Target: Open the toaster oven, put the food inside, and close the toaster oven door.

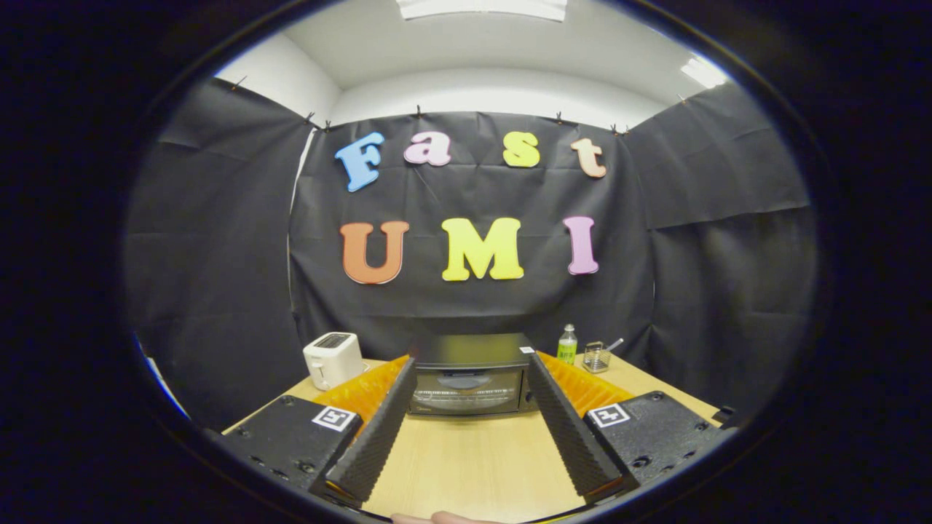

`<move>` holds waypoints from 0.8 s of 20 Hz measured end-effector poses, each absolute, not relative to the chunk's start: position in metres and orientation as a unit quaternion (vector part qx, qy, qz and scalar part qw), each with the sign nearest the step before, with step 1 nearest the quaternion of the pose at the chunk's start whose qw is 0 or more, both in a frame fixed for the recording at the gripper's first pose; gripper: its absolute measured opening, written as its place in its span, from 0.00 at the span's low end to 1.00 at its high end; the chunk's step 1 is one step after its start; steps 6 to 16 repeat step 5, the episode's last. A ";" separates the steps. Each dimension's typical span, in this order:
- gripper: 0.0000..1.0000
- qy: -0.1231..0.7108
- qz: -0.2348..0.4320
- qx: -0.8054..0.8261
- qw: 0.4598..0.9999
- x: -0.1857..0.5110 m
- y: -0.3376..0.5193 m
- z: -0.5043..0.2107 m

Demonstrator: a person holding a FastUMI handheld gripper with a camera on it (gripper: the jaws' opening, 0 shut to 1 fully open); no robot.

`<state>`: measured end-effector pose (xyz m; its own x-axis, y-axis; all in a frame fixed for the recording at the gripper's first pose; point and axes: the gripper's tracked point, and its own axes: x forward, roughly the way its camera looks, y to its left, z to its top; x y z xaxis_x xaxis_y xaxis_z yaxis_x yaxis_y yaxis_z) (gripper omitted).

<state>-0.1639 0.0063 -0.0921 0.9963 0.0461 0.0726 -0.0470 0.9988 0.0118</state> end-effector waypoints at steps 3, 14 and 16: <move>1.00 -0.027 0.033 0.001 0.999 -0.159 0.018 -0.107; 1.00 -0.018 0.041 -0.001 0.999 -0.159 0.022 -0.116; 1.00 -0.018 0.041 -0.001 0.999 -0.159 0.022 -0.116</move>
